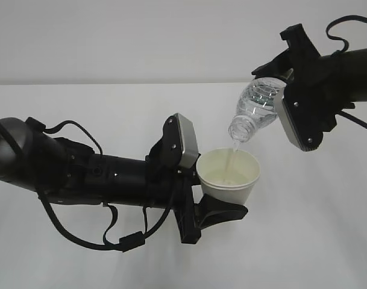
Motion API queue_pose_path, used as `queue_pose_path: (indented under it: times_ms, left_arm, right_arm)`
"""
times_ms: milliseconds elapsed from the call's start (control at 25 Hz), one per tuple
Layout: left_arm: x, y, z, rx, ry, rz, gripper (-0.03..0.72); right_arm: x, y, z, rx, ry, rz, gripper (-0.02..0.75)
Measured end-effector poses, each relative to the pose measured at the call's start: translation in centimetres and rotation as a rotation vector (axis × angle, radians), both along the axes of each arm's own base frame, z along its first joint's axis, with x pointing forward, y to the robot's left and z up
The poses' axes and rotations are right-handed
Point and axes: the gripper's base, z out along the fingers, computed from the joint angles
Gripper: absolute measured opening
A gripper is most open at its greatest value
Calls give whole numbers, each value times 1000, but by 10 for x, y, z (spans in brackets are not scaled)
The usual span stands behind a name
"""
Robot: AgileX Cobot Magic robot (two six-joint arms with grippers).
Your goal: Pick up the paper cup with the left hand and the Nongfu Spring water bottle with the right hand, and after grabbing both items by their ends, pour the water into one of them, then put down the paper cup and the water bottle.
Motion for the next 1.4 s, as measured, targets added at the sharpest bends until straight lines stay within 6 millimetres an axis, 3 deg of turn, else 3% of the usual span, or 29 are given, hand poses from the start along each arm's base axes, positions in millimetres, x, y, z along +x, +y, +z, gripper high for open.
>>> queue_pose_path:
  times_ms: [1400]
  left_arm:
    - [0, 0, 0, 1, 0, 1, 456]
  right_arm:
    - [-2, 0, 5, -12, -20, 10, 440]
